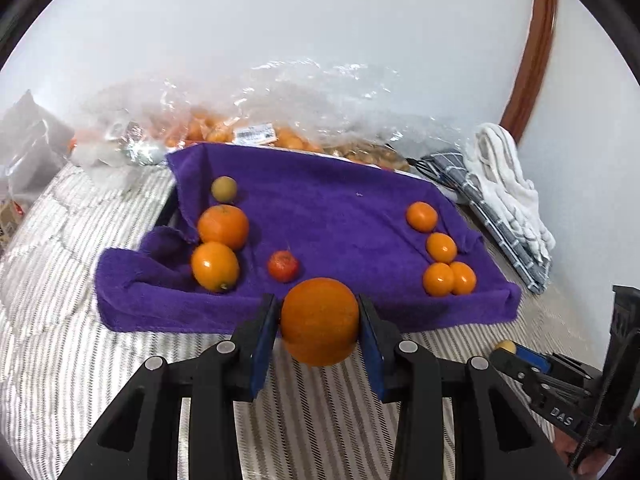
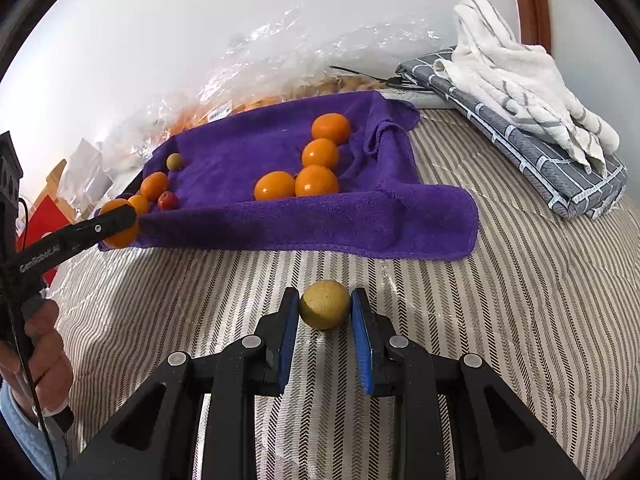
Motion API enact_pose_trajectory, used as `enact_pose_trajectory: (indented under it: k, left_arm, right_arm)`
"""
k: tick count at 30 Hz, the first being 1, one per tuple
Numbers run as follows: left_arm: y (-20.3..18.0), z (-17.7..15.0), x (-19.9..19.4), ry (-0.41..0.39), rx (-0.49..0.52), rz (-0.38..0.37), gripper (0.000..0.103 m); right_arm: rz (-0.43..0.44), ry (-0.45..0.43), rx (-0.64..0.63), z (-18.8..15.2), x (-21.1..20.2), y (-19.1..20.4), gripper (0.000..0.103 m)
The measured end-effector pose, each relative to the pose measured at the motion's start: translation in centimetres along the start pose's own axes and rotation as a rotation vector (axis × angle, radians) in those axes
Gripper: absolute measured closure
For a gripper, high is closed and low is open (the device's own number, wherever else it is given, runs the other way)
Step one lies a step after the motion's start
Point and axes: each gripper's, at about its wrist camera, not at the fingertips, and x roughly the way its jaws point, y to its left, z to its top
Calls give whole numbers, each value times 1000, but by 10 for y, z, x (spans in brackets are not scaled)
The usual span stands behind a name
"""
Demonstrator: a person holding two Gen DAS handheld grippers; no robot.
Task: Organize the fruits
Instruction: 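Grasp a large orange with the left tool while the right tool holds the green fruit, then carry both fruits onto the purple towel and open both tools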
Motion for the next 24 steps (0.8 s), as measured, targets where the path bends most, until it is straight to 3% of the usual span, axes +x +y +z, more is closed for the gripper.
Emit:
enact_pose_trajectory:
  k: [7,10,17,24]
  left_arm:
    - [3,4,-11,-45,-9,4,66]
    - [8,6,-14,-55,-26,6,66]
    - [17,9,-19,-65,-23,53,66]
    - [48,17,-28,-23,-29,98,66]
  right_arm:
    - [-31,2,2,3,-9,-1,77]
    - [-7,-51,-13,11,-30,2,77]
    - [57,-107,-31,49,-60,11,77]
    - [70,-145,-71,92,-53,26,77]
